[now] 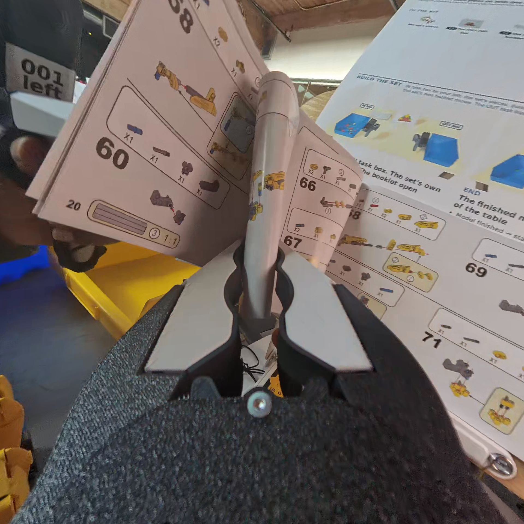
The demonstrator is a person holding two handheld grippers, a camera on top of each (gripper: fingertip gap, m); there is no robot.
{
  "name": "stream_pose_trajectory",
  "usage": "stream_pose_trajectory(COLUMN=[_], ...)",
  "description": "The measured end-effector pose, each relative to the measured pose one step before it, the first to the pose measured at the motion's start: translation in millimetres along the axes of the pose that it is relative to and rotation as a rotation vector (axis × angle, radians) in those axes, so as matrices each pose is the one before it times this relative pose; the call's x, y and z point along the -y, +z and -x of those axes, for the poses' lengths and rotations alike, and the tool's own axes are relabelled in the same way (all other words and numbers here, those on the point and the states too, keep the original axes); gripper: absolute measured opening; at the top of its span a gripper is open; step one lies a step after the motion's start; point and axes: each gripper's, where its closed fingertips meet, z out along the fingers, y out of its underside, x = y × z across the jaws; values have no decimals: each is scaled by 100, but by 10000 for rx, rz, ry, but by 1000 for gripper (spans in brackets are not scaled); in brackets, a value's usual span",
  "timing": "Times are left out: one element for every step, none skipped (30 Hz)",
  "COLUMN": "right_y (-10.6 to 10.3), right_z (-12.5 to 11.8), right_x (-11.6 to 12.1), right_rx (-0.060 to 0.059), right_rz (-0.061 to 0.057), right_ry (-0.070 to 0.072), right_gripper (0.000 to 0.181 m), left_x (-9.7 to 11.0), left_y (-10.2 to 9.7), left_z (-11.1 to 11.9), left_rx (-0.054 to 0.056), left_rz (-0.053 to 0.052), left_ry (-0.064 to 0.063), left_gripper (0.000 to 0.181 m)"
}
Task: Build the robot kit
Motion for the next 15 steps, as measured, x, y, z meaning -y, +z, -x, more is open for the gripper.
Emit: stream_pose_trajectory(right_y=[474, 459, 433, 438, 428, 404, 396, 344, 275, 277, 295, 303, 248, 200, 173], right_z=[559, 480, 531, 438, 391, 596, 658, 791, 741, 605, 681, 611, 552, 464, 297], right_x=[-128, -47, 37, 45, 56, 74, 19, 46, 154, 52, -68, -102, -87, -40, -65], right_rx=[45, 11, 30, -57, -96, 35, 90, 172, 119, 47, 137, 133, 151, 128, 46], right_rz=[67, 50, 25, 51, 65, 73, 123, 80, 4, 64, 140, 146, 107, 51, 58], right_ry=[-292, -247, -263, -301, -335, -312, -268, -277, -290, -268, -219, -119, -68, -57, -70], right_gripper=[17, 17, 18, 19, 23, 30, 40, 45, 48, 52, 57, 64, 67, 69, 70], left_x=[689, 483, 298, 115, -26, -25, 11, 32, -62, -142, -213, -236, -223, -200, -220], left_y=[-591, -587, -557, -515, -498, -472, -414, -334, -233, -124, -50, 12, 53, 74, 79], left_z=[-310, -184, -93, -4, 113, 235, 330, 426, 487, 424, 366, 362, 333, 275, 283], left_rx=[-304, -176, -81, 0, 67, 136, 185, 209, 205, 126, 76, 75, 86, 91, 124], left_rz=[-132, -21, 62, 141, 198, 156, 68, 12, 25, 42, 51, 66, 59, 70, 97], left_ry=[-387, -326, -237, -194, -175, -138, -94, -86, -115, -131, -154, -148, -103, -60, -39], left_gripper=[82, 85, 86, 89, 90, 89, 87, 86, 85, 85, 85, 84, 83, 82, 81])
